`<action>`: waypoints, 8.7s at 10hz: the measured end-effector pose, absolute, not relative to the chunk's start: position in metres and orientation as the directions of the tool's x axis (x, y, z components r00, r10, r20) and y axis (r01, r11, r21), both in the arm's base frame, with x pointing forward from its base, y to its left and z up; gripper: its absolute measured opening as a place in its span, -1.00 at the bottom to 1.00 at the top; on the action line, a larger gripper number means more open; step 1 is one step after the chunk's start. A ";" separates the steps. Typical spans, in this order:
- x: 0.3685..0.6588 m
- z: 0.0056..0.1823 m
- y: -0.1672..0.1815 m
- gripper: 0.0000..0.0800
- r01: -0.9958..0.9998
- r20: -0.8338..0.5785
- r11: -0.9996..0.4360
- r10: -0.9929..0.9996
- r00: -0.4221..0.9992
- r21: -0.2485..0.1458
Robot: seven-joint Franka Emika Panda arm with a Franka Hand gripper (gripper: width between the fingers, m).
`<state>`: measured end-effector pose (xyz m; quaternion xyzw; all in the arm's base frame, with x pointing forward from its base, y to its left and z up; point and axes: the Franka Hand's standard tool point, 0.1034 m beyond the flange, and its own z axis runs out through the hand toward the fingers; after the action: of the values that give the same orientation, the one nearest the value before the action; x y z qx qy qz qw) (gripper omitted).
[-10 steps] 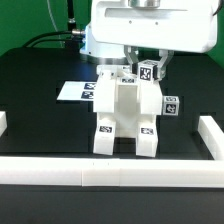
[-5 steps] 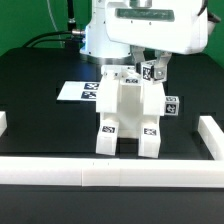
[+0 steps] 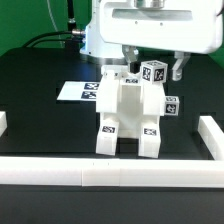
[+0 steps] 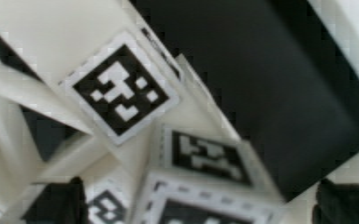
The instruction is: Assemble chair
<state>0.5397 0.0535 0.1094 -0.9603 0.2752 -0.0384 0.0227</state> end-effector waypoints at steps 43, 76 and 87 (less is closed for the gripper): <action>0.543 0.109 0.056 0.62 -0.127 0.088 -0.991 -0.131 0.987 -0.045; 0.552 0.114 0.052 0.33 -0.860 0.011 -0.497 -0.866 0.500 -0.114; 0.544 0.150 0.070 0.62 -0.552 0.091 -0.817 -0.570 0.816 -0.166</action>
Offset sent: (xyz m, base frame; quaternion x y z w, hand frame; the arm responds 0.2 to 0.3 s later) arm 0.0000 0.0000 0.0000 0.0000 0.0000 -0.1938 0.9810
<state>0.5442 0.0702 0.1498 -0.9507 0.2952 -0.0685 0.0659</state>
